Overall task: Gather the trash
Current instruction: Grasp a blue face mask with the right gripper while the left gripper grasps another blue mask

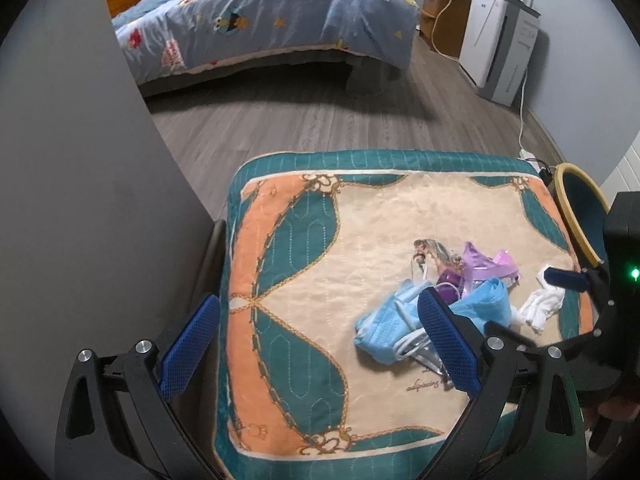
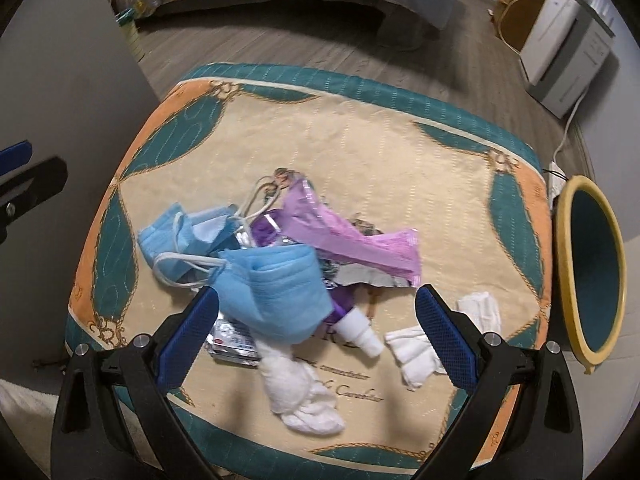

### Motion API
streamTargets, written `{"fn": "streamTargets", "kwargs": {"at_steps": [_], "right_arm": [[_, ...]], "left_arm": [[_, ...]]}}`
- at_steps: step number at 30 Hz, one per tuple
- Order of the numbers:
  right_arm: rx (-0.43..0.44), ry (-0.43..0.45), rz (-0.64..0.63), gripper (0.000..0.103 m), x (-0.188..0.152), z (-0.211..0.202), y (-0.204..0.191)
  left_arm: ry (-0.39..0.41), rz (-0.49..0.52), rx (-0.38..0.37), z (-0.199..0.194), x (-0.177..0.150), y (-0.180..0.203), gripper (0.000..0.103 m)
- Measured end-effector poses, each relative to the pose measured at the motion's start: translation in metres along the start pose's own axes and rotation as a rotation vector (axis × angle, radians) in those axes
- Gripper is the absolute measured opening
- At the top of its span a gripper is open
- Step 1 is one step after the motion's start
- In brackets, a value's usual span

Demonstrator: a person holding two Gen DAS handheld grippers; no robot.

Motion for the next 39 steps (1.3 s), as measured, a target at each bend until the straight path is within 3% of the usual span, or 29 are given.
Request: {"fn": "streamTargets", "kwargs": {"at_steps": [4, 6, 8, 10, 16, 23, 29, 31, 39], "right_arm": [[0.011, -0.01, -0.023, 0.079, 0.001, 0.002, -0.006], [0.02, -0.032, -0.027, 0.066, -0.001, 0.007, -0.007], [0.026, -0.057, -0.031, 0.045, -0.002, 0.012, -0.005], [0.032, -0.061, -0.026, 0.034, -0.002, 0.012, -0.003], [0.059, -0.007, 0.01, 0.032, 0.008, -0.006, 0.005], [0.041, 0.079, 0.08, 0.032, 0.023, -0.032, 0.029], [0.055, 0.119, 0.135, 0.032, 0.031, -0.045, 0.046], [0.047, 0.136, 0.141, 0.032, 0.034, -0.05, 0.049], [0.035, 0.184, 0.167, 0.032, 0.045, -0.064, 0.065]], "left_arm": [[-0.008, -0.013, -0.015, 0.003, -0.002, 0.0, 0.098], [-0.019, -0.013, -0.017, 0.009, -0.004, 0.001, 0.098], [-0.038, 0.001, -0.008, 0.017, -0.007, 0.005, 0.098], [-0.071, 0.014, -0.004, 0.029, -0.012, 0.009, 0.098], [-0.112, 0.054, -0.001, 0.046, -0.02, 0.02, 0.098], [-0.166, 0.191, -0.018, 0.062, -0.036, 0.049, 0.098], [-0.142, 0.255, -0.05, 0.064, -0.038, 0.07, 0.095], [-0.147, 0.247, -0.078, 0.067, -0.038, 0.075, 0.083], [-0.184, 0.259, -0.109, 0.077, -0.042, 0.082, 0.057]]}}
Point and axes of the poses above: each gripper's, at about its wrist camera, not at the fingertips, and z roughly the way its jaws point, y to its right, x to its top, the point moved 4 cm from there along z, roughly the way its jaws point, and after that the axes turned 12 degrees about x, right-handed, at the moved point
